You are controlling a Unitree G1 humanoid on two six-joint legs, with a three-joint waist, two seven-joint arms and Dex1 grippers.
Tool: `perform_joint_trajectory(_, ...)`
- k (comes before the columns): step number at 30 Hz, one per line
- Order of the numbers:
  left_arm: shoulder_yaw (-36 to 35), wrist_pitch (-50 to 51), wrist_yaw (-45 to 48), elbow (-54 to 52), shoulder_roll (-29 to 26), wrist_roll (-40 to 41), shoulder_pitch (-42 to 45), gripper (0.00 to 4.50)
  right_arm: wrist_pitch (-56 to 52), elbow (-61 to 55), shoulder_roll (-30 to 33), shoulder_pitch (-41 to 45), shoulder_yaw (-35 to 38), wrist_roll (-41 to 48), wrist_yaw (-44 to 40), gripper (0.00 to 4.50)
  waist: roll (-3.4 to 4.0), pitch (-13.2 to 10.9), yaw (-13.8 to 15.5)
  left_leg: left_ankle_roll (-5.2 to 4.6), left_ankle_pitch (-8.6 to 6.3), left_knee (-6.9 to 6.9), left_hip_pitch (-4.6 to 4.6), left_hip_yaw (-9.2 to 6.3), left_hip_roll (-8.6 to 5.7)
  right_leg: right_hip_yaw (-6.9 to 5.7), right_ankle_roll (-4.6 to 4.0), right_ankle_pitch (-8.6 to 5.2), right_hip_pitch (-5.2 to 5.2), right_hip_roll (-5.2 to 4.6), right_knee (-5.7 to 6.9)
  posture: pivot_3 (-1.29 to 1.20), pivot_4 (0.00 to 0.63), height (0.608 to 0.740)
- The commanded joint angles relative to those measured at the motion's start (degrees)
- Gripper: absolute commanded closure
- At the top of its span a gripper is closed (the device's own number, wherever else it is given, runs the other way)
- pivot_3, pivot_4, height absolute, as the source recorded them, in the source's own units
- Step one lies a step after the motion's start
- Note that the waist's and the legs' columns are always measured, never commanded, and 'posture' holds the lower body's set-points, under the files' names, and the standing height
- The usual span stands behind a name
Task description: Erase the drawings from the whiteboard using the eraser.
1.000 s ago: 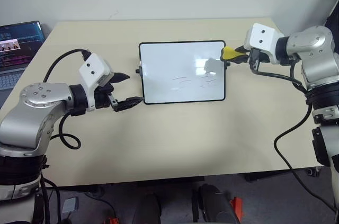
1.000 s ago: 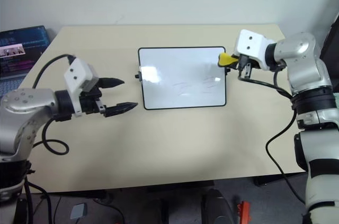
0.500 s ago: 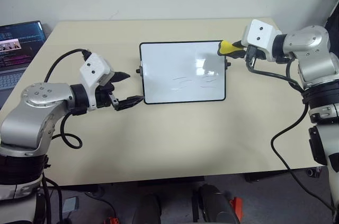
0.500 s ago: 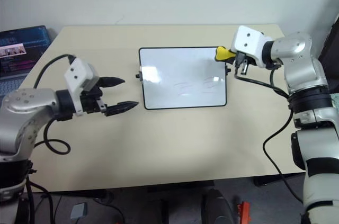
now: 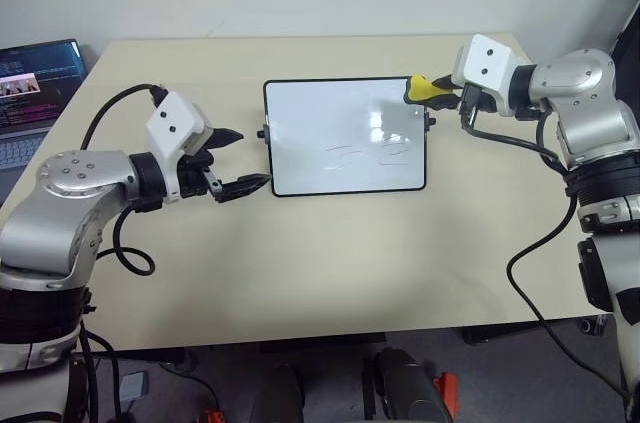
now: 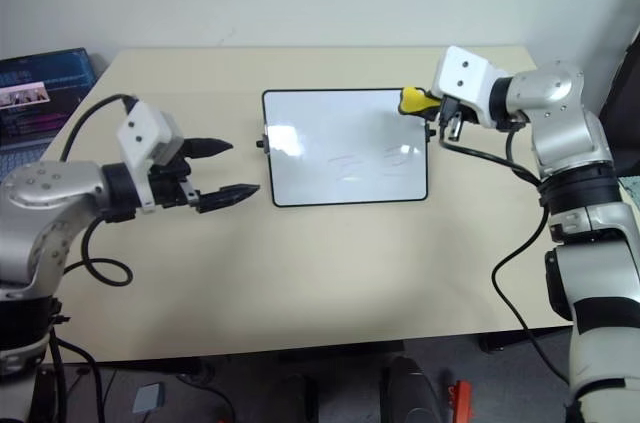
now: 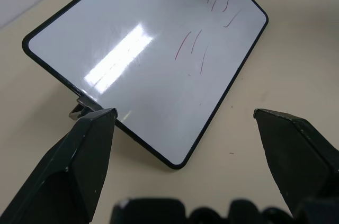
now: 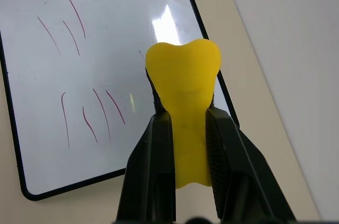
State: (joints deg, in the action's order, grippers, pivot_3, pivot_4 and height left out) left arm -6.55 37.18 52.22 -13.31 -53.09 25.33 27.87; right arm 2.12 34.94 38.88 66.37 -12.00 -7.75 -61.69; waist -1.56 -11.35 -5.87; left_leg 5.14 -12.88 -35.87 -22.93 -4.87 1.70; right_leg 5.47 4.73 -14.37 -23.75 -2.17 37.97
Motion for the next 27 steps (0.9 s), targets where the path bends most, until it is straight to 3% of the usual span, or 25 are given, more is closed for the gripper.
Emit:
perform_joint_trajectory(1,-1.44,-1.17,0.29,-0.22,-0.93,-0.33,1.38,0.00,0.89,-1.52,0.78,2.27,1.97,0.97,0.26,4.04,0.00,0.00,0.00,0.00,0.00,0.00,0.00,0.00,0.00,0.00,0.00,0.00,0.00,0.00,0.00,0.00,0.150,0.740)
perform_joint_trajectory(27,-0.66,-1.64,0.80,-0.05,-0.37,-0.67,3.47,0.00,0.99,-1.59,-0.06,3.04,2.12,1.97,0.45,4.04,0.00,0.00,-0.01,0.00,0.00,-0.02,0.00,0.00,0.00,0.00,0.00,0.00,0.00,0.00,0.03,0.00,0.150,0.740)
